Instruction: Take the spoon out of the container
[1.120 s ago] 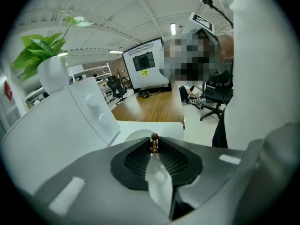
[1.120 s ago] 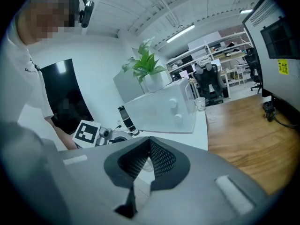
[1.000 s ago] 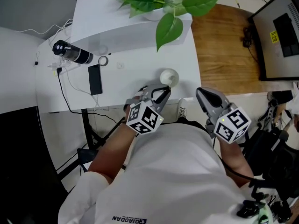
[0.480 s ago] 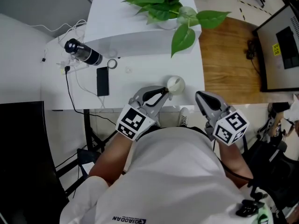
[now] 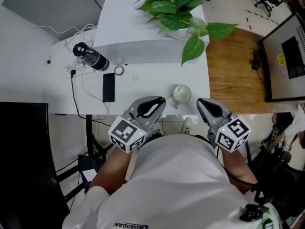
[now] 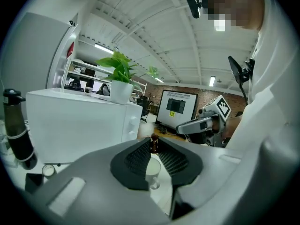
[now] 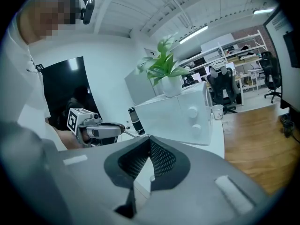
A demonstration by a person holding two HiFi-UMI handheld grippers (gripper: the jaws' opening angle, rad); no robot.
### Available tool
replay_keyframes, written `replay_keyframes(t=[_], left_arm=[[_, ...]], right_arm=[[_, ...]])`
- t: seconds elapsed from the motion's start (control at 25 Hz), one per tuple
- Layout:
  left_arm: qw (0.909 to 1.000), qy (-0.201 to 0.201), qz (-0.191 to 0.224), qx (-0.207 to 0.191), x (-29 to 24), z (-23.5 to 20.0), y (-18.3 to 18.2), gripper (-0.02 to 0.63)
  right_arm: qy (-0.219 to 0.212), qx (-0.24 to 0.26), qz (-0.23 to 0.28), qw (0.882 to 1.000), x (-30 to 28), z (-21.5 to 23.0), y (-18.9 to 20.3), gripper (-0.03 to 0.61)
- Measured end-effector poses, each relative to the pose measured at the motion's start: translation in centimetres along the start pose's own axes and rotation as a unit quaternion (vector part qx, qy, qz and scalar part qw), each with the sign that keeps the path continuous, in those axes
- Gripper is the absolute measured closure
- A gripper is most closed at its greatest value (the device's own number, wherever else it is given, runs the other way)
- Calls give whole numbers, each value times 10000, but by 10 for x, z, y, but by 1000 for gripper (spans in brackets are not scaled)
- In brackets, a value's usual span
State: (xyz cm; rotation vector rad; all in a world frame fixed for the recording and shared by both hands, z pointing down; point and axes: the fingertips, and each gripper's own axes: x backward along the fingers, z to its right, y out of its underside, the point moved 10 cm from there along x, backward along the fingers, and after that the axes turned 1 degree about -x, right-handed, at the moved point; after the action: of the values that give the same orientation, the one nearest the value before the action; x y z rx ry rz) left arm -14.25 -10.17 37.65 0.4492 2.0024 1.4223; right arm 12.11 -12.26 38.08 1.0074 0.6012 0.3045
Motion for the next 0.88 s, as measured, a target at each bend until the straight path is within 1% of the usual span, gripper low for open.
replay_keyframes(t=[0.24,0.52,0.88], left_arm=[[10000,-31,31,14,6,-4,-1,560],[10000,36,27,-30,6,-3,-4,560],[9997,241,16,-86,16,-9,1,560]], right_arm=[[19,-4,-8,10000,1,0,1,572],[92,-2,9,10000,2,-5,1,572],[372,-120,71,9992,0,-24,8,572]])
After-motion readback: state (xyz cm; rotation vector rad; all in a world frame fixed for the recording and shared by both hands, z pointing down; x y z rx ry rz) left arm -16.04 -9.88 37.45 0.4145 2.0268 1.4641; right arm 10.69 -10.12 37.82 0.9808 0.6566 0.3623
